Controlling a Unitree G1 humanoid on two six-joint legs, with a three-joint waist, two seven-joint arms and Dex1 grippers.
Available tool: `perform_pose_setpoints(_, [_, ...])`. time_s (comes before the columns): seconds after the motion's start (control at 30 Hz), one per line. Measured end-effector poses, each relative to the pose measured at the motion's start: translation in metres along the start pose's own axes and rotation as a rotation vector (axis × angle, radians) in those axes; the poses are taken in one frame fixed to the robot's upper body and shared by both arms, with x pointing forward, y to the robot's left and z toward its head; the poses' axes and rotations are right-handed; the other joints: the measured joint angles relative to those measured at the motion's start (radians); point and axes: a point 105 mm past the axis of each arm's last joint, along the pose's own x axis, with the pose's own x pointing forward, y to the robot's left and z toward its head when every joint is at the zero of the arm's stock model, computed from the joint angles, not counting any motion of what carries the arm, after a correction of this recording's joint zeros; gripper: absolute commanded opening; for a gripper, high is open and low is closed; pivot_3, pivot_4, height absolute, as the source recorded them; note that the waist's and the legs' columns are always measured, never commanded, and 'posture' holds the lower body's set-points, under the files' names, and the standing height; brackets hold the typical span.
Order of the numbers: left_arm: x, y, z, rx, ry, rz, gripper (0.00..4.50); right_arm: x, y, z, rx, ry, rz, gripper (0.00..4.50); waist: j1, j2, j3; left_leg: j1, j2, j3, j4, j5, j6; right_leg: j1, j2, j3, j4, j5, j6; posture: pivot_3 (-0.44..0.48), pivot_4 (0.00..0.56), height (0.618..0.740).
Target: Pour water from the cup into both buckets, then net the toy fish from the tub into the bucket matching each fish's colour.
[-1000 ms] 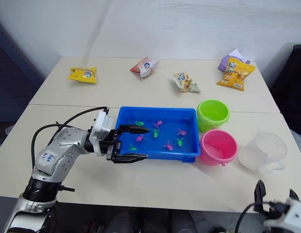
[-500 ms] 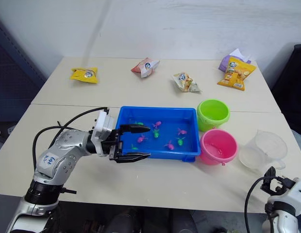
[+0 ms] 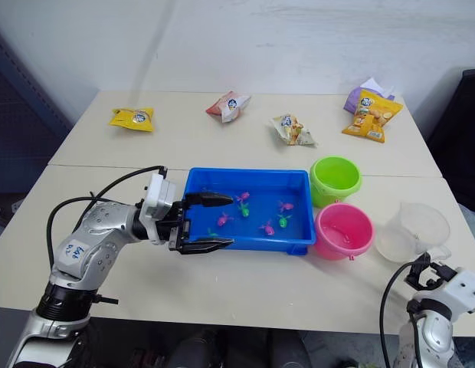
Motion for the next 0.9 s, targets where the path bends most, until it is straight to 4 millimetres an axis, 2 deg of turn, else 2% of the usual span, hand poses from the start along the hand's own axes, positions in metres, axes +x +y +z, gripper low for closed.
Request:
perform_pose_setpoints(0.23, [0.001,0.001,0.000,0.005,-0.005,0.009,4.47,0.014,0.010,0.003,0.032,-0.006,0.030,4.50,0.000,0.000,0.000,0.000,0.000,0.000,0.000,0.000,0.000,0.000,0.000,0.000,0.000,0.000,0.000,0.000,0.150,0.738])
perform_pose_setpoints(0.27, [0.001,0.001,0.000,0.005,-0.005,0.011,4.50,0.015,0.011,0.003,0.034,-0.006,0.035,3.96,0.000,0.000,0.000,0.000,0.000,0.000,0.000,0.000,0.000,0.000,0.000,0.000,0.000,0.000,0.000,0.000,0.150,0.738])
perform_pose_setpoints(0.3, [0.001,0.002,0.000,0.005,-0.005,0.013,4.50,0.016,0.012,0.002,0.038,-0.007,0.041,3.78,0.000,0.000,0.000,0.000,0.000,0.000,0.000,0.000,0.000,0.000,0.000,0.000,0.000,0.000,0.000,0.000,0.150,0.738])
perform_pose_setpoints(0.53, [0.000,0.002,-0.003,-0.005,-0.004,0.029,4.50,0.020,0.024,0.005,0.081,-0.032,0.118,0.27,0.001,0.000,0.000,0.000,0.000,0.000,0.000,0.000,0.000,0.000,0.000,0.000,0.000,0.000,0.000,0.000,0.150,0.738])
perform_pose_setpoints(0.57, [0.000,0.002,-0.004,-0.008,-0.004,0.031,4.50,0.020,0.024,0.005,0.082,-0.034,0.118,0.06,0.001,0.000,0.000,0.000,0.000,0.000,0.000,0.000,0.000,0.000,0.000,0.000,0.000,0.000,0.000,0.000,0.150,0.738])
perform_pose_setpoints(0.9, [-0.001,0.002,-0.005,-0.013,-0.001,0.040,4.50,0.019,0.030,0.012,0.050,-0.062,0.172,0.06,0.001,0.000,0.000,-0.001,0.000,0.000,0.000,0.000,0.000,-0.001,0.000,0.000,0.000,0.000,0.000,0.000,0.150,0.738])
